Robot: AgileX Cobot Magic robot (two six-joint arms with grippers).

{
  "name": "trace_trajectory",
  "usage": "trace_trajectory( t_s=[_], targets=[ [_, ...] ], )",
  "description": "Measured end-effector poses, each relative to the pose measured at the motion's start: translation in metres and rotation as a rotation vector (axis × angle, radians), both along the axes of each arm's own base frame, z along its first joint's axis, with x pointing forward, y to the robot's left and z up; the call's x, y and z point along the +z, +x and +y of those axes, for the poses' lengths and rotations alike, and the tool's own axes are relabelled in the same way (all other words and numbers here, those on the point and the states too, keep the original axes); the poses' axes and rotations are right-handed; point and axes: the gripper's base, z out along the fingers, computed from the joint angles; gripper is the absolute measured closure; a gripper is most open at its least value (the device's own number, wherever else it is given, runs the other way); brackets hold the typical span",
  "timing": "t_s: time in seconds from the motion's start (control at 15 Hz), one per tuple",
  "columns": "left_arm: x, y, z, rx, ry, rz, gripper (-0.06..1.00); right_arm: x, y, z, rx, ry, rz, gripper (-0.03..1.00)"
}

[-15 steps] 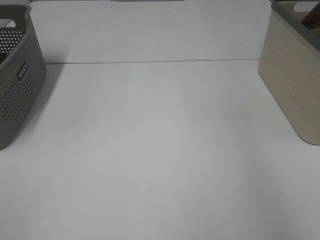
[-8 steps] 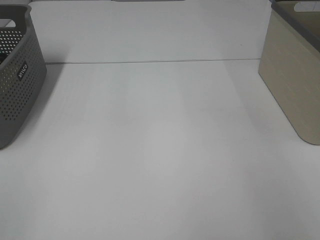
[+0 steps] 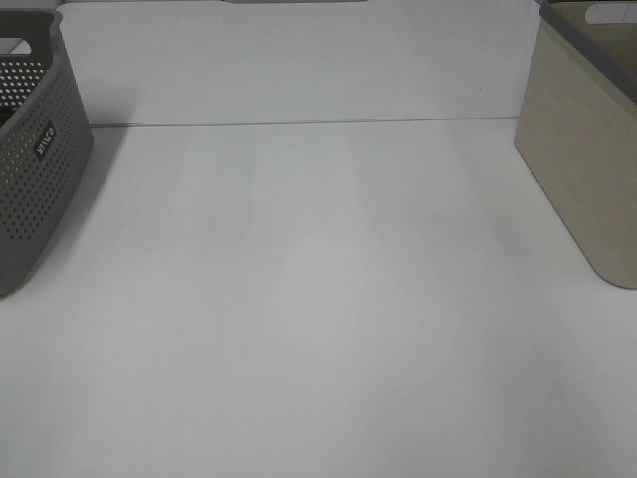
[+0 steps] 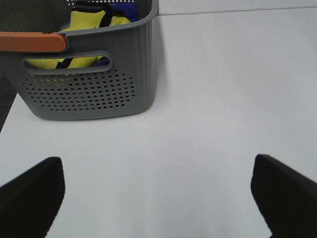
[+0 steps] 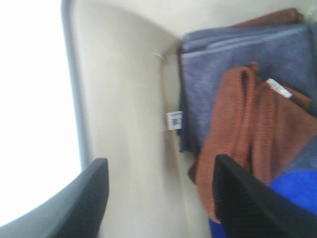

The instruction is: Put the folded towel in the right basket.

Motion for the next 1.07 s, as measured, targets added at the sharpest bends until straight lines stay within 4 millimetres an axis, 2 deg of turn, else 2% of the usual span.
trace_trajectory(
  t_s=[0.27, 0.4, 0.6, 0.73, 0.8, 0.87, 0.93, 1.0, 1.07],
  targets=[
    [0.000, 0.000, 0.000, 0.000, 0.000, 0.000, -0.03, 0.031, -0.007, 0.070, 0.148, -0.052, -0.060, 0.38],
    [0.000, 0.000, 0.000, 0.000, 0.000, 0.000, -0.03, 0.041, -0.014, 0.096, 0.192, -0.099, -0.072, 0.38],
    [0.000, 0.000, 0.000, 0.000, 0.000, 0.000, -0.03, 0.050, -0.035, 0.105, 0.198, -0.143, -0.058, 0.38],
    [0.000, 0.000, 0.000, 0.000, 0.000, 0.000, -0.03, 0.055, -0.063, 0.104, 0.193, -0.162, -0.031, 0.38],
    [0.000, 0.000, 0.000, 0.000, 0.000, 0.000, -0.03, 0.050, -0.079, 0.102, 0.192, -0.177, 0.007, 0.38],
    [0.000, 0.000, 0.000, 0.000, 0.000, 0.000, -0.03, 0.043, -0.116, 0.102, 0.190, -0.190, 0.066, 0.38],
    [0.000, 0.000, 0.000, 0.000, 0.000, 0.000, -0.03, 0.038, -0.134, 0.102, 0.181, -0.188, 0.096, 0.38],
    [0.000, 0.000, 0.000, 0.000, 0.000, 0.000, -0.03, 0.038, -0.134, 0.102, 0.181, -0.188, 0.096, 0.38],
    [0.000, 0.000, 0.000, 0.000, 0.000, 0.000, -0.03, 0.023, -0.177, 0.103, 0.183, -0.183, 0.155, 0.38]
  ],
)
